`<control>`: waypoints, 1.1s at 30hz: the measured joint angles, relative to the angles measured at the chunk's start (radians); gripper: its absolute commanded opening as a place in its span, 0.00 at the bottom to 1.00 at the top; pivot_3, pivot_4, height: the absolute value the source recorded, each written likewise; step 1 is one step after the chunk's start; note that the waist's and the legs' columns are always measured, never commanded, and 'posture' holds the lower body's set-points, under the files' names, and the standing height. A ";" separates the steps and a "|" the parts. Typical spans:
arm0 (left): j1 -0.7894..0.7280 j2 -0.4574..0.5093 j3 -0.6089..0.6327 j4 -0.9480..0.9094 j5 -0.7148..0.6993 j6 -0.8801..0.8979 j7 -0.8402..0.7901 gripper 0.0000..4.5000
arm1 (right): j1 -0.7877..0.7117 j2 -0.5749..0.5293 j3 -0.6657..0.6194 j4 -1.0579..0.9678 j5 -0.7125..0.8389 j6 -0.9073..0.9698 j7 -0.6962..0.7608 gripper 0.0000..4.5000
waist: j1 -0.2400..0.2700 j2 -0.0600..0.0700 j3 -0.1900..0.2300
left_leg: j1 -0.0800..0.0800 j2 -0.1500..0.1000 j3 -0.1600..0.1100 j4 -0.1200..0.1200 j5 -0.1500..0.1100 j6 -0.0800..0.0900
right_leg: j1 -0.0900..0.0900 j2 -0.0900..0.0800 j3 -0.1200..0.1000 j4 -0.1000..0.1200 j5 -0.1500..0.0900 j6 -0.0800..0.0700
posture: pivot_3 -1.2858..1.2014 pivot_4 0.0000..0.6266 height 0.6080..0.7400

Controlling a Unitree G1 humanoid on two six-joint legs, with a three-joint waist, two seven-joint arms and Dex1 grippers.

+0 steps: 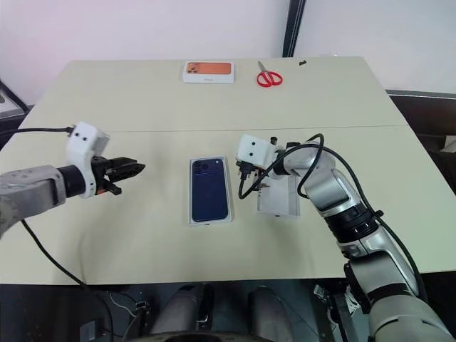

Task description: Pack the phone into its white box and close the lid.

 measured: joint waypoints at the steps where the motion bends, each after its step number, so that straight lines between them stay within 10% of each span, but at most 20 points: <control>1: -0.018 -0.001 -0.042 -0.001 0.051 -0.006 -0.043 0.01 | 0.004 -0.010 0.000 -0.008 0.000 0.005 0.004 0.00 | 0.000 0.000 0.000 | 0.000 0.000 0.000 0.000 0.000 0.000 | 0.000 0.000 0.000 0.000 0.000 0.000 | 0.52 0.24 1.00; 8: -0.154 -0.047 -0.296 0.092 0.357 -0.032 -0.277 0.01 | 0.019 -0.065 0.057 -0.051 -0.076 -0.032 0.012 0.00 | -0.004 0.000 0.000 | 0.000 0.000 0.000 -0.001 0.000 0.000 | -0.002 0.001 0.001 0.003 0.000 0.000 | 0.52 0.24 1.00; 33: -0.335 -0.446 -0.402 0.197 0.635 0.099 -0.456 0.01 | 0.095 -0.097 0.159 -0.150 -0.199 -0.058 0.095 0.00 | 0.013 0.000 0.000 | 0.000 0.000 -0.001 0.005 0.001 0.000 | 0.001 0.000 -0.001 0.005 0.000 0.000 | 0.52 0.24 1.00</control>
